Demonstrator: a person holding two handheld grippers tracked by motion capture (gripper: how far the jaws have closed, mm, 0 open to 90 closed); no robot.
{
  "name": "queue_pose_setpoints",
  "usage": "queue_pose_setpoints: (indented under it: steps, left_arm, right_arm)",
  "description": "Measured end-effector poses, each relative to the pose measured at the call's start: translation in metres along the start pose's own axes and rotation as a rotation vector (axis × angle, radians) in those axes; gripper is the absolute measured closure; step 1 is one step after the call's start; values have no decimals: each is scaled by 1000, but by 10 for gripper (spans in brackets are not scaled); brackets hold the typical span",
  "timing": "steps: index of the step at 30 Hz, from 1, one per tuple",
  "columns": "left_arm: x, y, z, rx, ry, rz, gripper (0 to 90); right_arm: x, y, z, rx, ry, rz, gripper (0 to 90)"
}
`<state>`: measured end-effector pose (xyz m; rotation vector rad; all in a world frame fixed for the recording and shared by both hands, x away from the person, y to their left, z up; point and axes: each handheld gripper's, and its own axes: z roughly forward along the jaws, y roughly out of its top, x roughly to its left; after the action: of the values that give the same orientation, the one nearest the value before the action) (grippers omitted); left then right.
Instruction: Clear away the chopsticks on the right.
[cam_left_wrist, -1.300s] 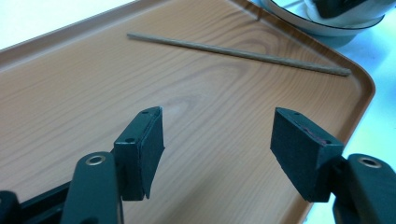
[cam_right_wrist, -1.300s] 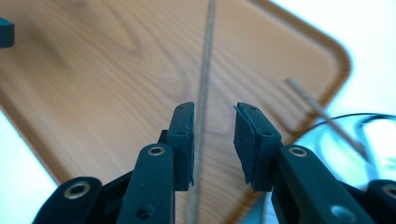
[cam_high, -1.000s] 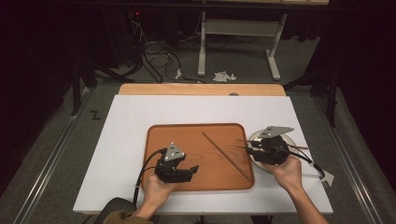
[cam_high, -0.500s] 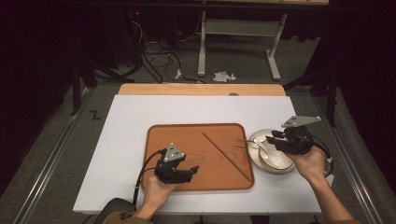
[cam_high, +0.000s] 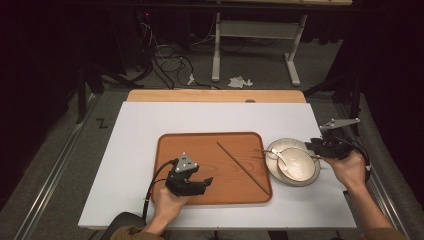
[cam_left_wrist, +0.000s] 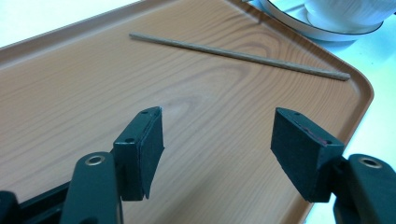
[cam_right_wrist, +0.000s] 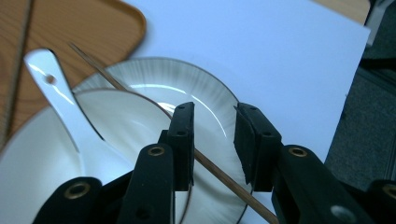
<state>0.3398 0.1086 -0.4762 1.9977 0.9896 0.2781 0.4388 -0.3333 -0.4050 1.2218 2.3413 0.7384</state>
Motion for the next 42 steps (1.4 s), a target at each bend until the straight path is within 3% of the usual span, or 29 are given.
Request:
queue_pose_setpoints:
  steps: [10, 14, 28, 38, 42]
  left_arm:
    - [0, 0, 0, 4, 3, -2, 343]
    - [-1, -1, 1, 18, 9, 13, 343]
    - [-1, -1, 3, 30, 8, 8, 342]
    - [-1, -1, 4, 33, 9, 10, 342]
    - [-1, -1, 3, 32, 10, 12, 342]
  right_arm:
    - [-22, -20, 19, 96, 27, 10, 659]
    - [-21, -24, 21, 133, 19, -36, 640]
    - [-17, -24, 37, 213, 29, -107, 606]
    - [-19, -22, 41, 217, 52, -101, 639]
    - [-18, -20, 44, 205, 40, -94, 677]
